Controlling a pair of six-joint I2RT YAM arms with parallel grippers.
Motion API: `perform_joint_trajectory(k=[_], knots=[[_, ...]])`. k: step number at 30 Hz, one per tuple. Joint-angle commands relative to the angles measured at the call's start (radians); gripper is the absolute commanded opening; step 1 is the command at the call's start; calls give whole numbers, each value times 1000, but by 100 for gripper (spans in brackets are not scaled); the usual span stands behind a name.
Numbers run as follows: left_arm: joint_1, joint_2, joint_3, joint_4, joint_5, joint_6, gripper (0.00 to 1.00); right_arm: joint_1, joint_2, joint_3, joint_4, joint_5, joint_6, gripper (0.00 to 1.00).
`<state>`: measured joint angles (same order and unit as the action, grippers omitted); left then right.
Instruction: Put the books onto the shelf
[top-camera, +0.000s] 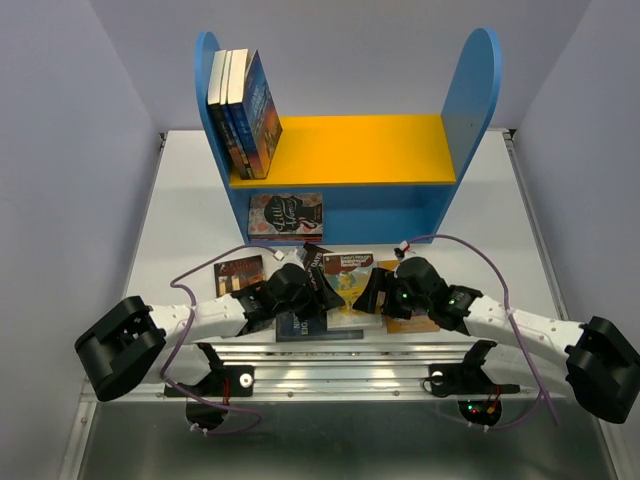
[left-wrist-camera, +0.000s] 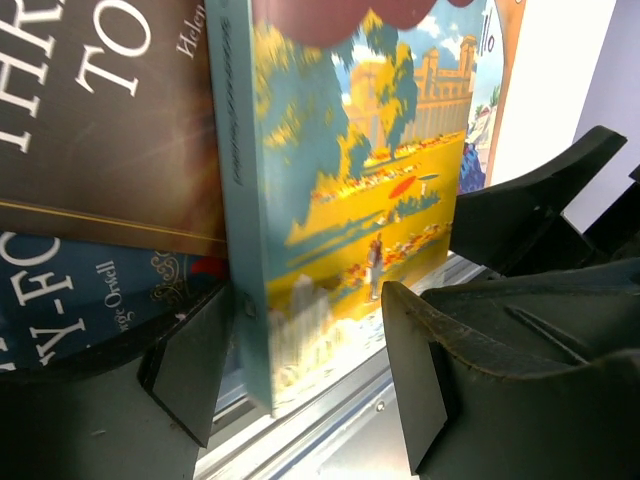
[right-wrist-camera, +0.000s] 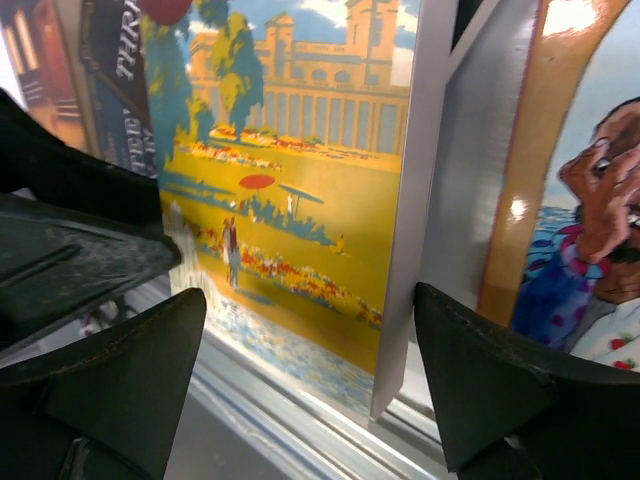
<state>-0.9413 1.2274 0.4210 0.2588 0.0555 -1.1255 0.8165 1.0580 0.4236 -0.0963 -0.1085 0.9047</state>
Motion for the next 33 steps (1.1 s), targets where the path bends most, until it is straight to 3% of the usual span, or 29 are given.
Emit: perform_joint_trajectory(k=[1, 12, 18, 22, 25, 26, 33], knots=[[-11, -25, 7, 33, -22, -17, 70, -2, -41, -6, 84, -60, 19, 86], [-22, -5, -34, 71, 17, -45, 70, -2, -32, -25, 165, -83, 53, 72], [-22, -14, -129, 230, 87, -94, 70, -2, -1, -45, 199, -97, 82, 73], [-24, -28, -208, 391, 121, -128, 70, -2, -3, -55, 210, -103, 83, 69], [-22, -49, -218, 413, 121, -132, 70, -2, 2, -63, 213, -111, 85, 66], [-24, -54, -222, 416, 119, -137, 68, -2, 3, -63, 213, -112, 85, 65], [-24, -118, -248, 445, 121, -151, 31, -2, 8, -75, 216, -109, 85, 61]])
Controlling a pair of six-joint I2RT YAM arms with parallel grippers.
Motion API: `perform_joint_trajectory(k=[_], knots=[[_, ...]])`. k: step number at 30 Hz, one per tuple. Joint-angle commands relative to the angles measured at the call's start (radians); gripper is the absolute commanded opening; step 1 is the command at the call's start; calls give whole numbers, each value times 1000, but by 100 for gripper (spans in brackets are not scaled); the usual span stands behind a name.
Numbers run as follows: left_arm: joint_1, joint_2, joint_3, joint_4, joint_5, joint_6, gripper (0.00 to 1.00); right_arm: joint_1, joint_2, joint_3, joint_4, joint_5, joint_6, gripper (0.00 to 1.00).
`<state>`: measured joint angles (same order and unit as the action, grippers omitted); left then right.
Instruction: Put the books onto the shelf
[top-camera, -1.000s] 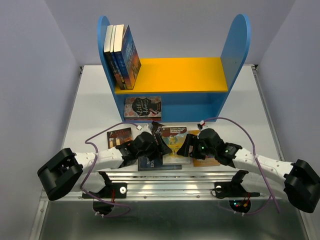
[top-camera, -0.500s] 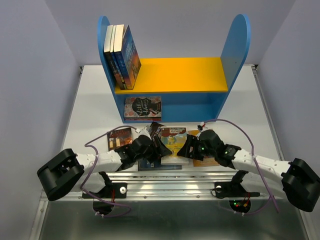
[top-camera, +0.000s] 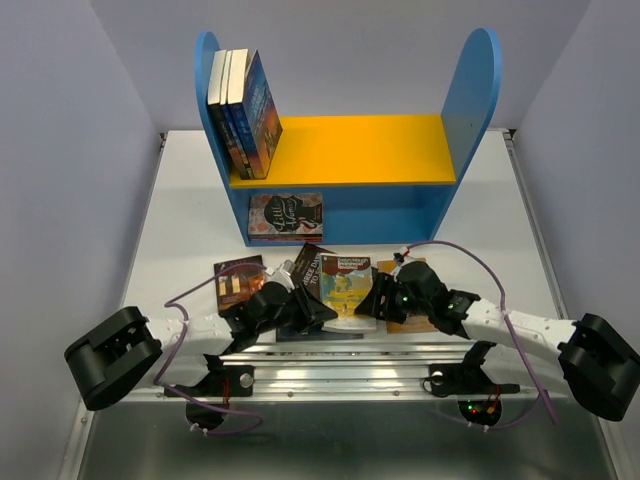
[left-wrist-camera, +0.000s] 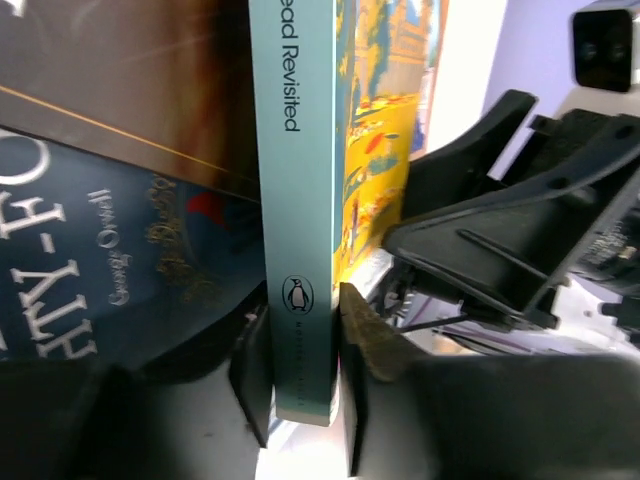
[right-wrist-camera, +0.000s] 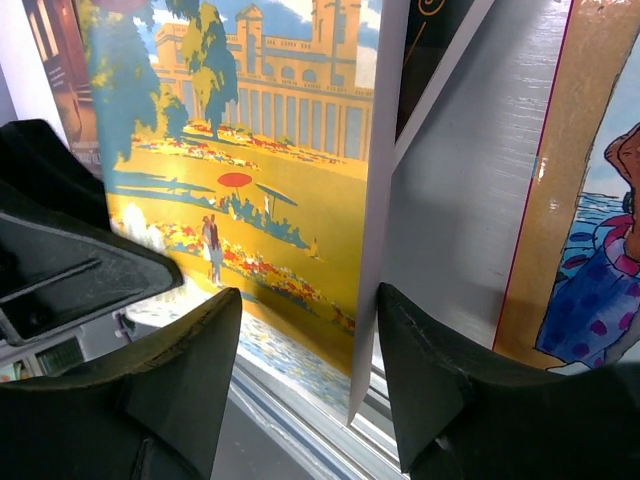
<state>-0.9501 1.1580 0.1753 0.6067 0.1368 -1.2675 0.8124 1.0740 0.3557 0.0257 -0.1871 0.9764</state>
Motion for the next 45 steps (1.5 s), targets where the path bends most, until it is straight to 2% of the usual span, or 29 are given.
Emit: perform_joint_trajectory(k=[1, 2, 3, 4, 6, 8, 9, 12, 18, 21, 28, 31, 34, 36, 45], knots=[[-13, -60, -5, 97, 38, -10, 20, 2, -8, -8, 94, -32, 15, 61], [-15, -60, -7, 97, 37, -10, 20, 2, -9, -8, 92, -32, 13, 61], [-15, -69, -8, 97, 38, -12, 6, 2, -12, -8, 94, -34, 13, 61], [-13, -73, -8, 99, 40, -18, 0, 2, -16, -6, 91, -34, 13, 61], [-15, -95, -8, 99, 43, -23, 0, 2, -28, -1, 77, -25, 8, 63], [-15, -116, -16, 97, 31, -38, 0, 2, -57, 9, 59, -3, 11, 72], [-15, -145, -17, 94, 8, -65, 0, 2, -71, 15, 25, 8, 13, 85], [-15, -197, -23, 67, -32, -127, 0, 2, -137, 42, -64, 63, 28, 100], [-22, -257, 84, -110, -158, -174, 0, 2, -294, 65, -174, 140, 87, 100], [-33, -282, 153, -220, -268, -197, 0, 2, -348, 87, -219, 115, 110, 100], [-72, -368, 236, -317, -518, -270, 0, 2, -436, 106, -271, 89, 211, 100], [-93, -376, 253, -318, -592, -302, 0, 2, -436, 82, -180, 55, 294, 100], [-150, -362, 280, -318, -679, -338, 0, 2, -370, 20, 71, 2, 412, 100], [-165, -354, 294, -324, -718, -342, 0, 2, -338, 22, 132, 1, 430, 100], [-237, -323, 308, -331, -821, -397, 0, 2, -295, 57, 168, 104, 570, 100]])
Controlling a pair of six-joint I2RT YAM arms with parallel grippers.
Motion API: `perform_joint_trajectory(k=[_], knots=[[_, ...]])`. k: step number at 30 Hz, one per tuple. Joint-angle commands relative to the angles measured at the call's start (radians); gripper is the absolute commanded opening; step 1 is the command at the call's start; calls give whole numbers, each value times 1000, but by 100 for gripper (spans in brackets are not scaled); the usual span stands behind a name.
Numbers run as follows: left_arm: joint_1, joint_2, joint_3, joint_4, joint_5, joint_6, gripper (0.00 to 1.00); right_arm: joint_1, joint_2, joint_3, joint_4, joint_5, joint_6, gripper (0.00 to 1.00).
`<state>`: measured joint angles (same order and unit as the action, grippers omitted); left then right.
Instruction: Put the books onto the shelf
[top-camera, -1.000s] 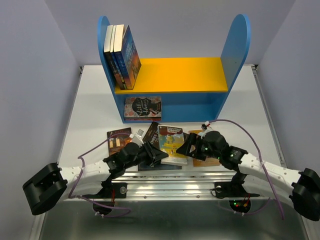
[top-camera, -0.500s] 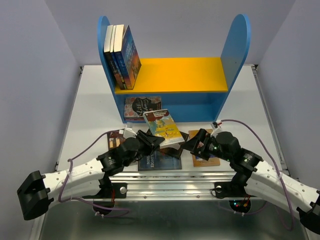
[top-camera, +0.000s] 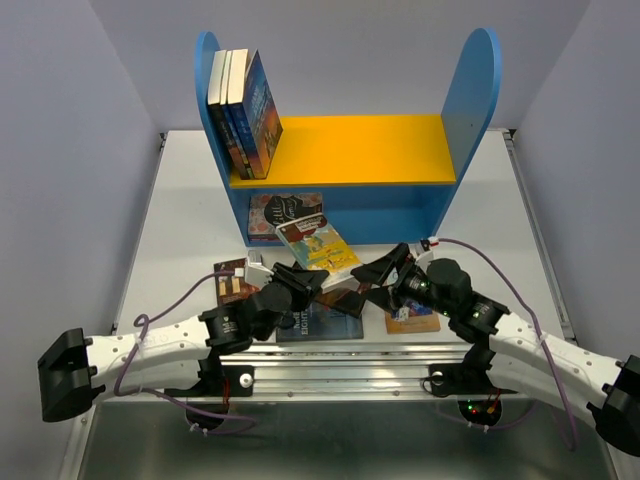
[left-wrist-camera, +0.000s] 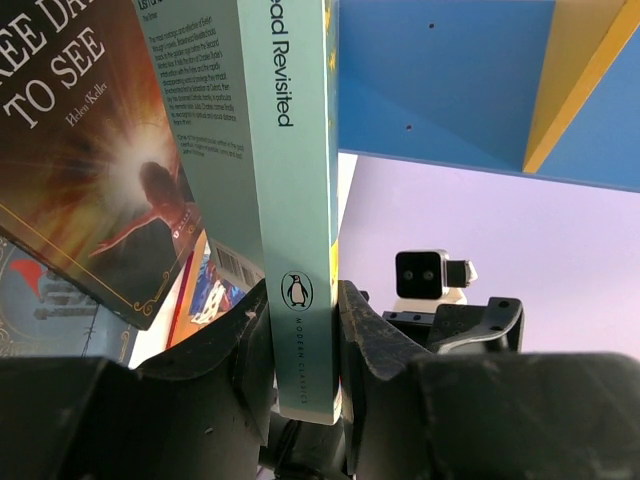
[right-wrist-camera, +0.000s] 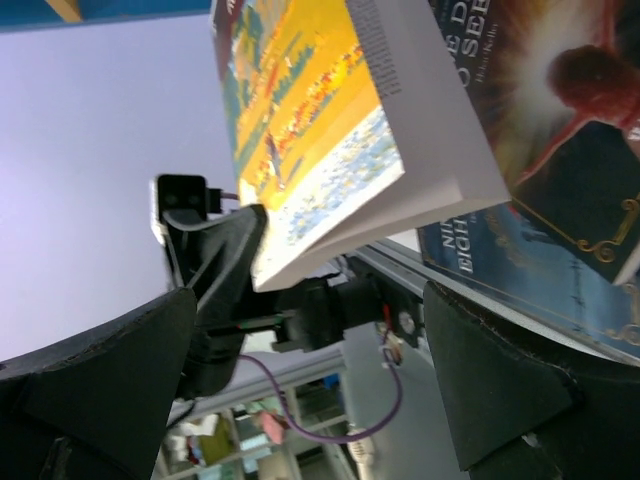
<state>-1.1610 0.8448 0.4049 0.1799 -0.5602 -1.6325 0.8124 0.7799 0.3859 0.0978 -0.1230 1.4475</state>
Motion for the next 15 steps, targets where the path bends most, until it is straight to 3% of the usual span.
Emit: perform_joint_trajectory(k=[1, 10, 15], knots=[[-37, -9, 87, 96, -144, -35, 0, 11, 4, 19, 97, 40, 114, 100], [-81, 50, 149, 102, -236, -3, 0, 70, 81, 18, 178, 33, 212, 100], [-117, 53, 167, 107, -280, 16, 0, 126, 108, 15, 224, 118, 278, 100]])
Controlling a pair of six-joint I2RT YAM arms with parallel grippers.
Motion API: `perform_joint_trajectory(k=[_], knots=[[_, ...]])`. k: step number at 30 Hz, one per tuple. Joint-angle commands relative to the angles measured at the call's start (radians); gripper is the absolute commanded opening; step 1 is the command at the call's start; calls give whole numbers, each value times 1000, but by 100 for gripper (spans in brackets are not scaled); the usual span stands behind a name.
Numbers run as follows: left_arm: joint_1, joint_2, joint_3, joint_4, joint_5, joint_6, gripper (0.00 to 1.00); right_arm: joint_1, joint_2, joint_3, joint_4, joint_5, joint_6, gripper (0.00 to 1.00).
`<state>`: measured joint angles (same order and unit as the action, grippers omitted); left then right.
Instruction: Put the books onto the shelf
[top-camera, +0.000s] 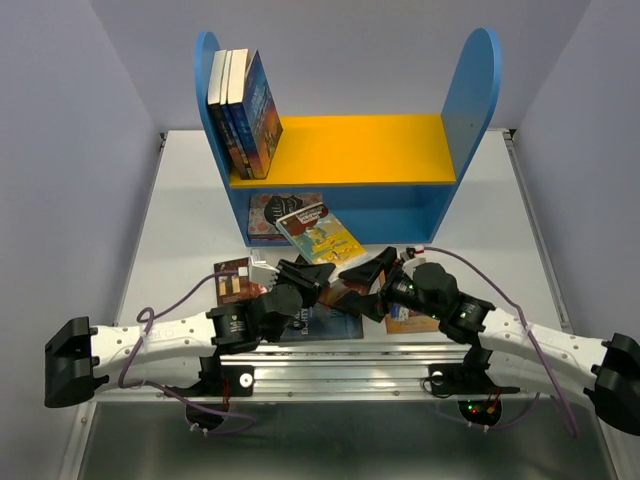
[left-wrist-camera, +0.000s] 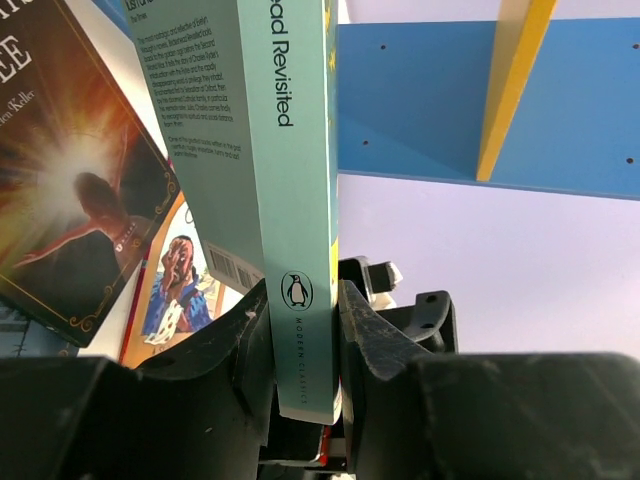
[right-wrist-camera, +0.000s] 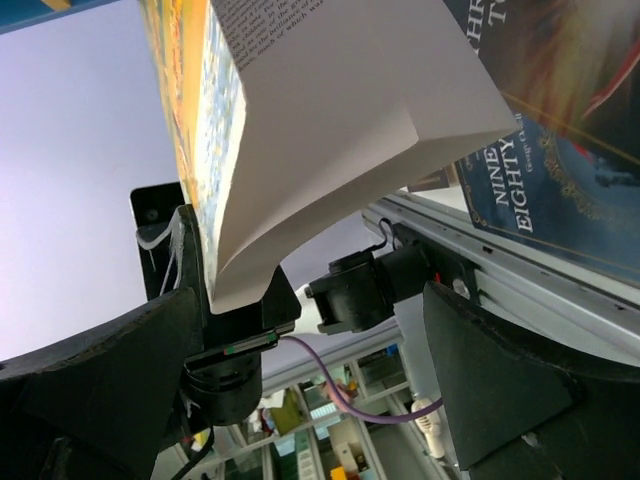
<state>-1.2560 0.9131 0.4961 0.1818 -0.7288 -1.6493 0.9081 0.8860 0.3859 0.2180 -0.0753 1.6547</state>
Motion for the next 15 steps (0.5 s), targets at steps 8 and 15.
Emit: perform_joint_trajectory(k=[8, 15], knots=[[-98, 18, 85, 145, -173, 62, 0, 52, 77, 44, 201, 186, 91, 99], [-174, 26, 72, 139, -256, 26, 0, 71, 67, 76, 136, 308, 82, 79]])
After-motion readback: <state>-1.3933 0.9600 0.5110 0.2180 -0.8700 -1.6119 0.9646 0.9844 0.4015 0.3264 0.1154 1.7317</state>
